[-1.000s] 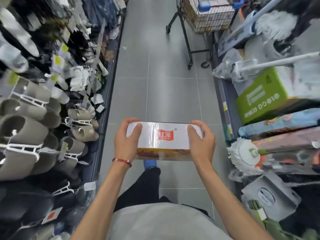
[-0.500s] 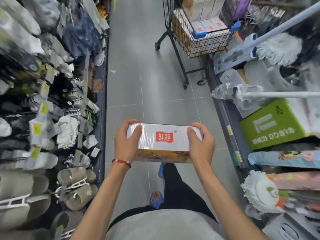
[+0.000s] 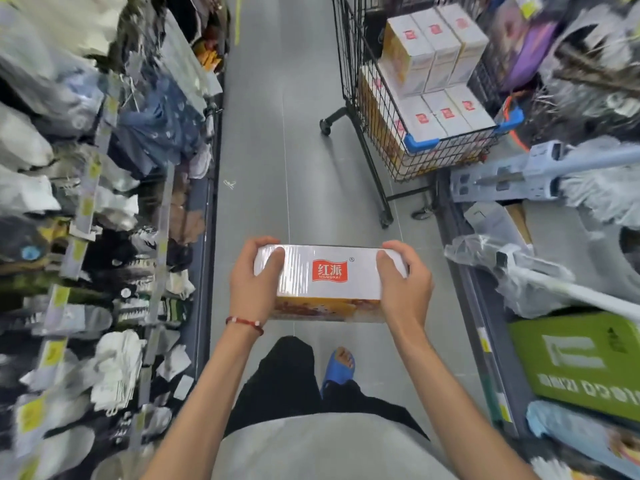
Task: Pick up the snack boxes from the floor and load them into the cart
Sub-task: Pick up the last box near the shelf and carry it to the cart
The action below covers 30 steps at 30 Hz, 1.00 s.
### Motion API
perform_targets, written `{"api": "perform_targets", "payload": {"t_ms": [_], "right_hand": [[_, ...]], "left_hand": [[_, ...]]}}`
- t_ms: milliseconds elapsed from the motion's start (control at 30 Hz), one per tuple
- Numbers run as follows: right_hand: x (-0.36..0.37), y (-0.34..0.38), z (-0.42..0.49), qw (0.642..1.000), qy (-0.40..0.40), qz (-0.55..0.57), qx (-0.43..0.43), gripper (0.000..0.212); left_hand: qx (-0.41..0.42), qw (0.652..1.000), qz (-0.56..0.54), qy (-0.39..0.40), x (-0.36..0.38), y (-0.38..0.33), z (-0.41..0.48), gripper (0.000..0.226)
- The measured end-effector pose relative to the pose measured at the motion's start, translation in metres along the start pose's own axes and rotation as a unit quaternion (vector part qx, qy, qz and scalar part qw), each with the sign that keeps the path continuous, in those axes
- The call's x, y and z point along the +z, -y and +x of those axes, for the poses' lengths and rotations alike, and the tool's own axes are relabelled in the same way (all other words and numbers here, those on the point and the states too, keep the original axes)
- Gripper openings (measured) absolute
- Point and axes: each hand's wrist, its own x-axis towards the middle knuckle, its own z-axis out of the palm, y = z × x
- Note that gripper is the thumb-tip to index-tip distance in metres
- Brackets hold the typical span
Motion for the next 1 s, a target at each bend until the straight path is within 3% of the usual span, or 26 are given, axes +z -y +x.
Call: {"api": "perform_targets", "payload": {"t_ms": [333,567,1000], "right_hand": [[0.092,0.068,0.186,0.999,-0.037,-0.004,-0.004,0.011],[0.160,0.133,0.318,0.995,-0.100,0.005,0.000,0.013],[0.203,0.204,0.543,0.977,-0.206,0.052,0.031,0.013]], "left_hand": [[-0.005,0.999,-0.006,0.036,0.071,-0.050,0.218,0.006],[0.042,0.994,0.011,0.096,0.116,-0.119,0.396,0.010],[0.103,0.969,0.060,0.215,0.267,-0.221,0.631,0.011]]}}
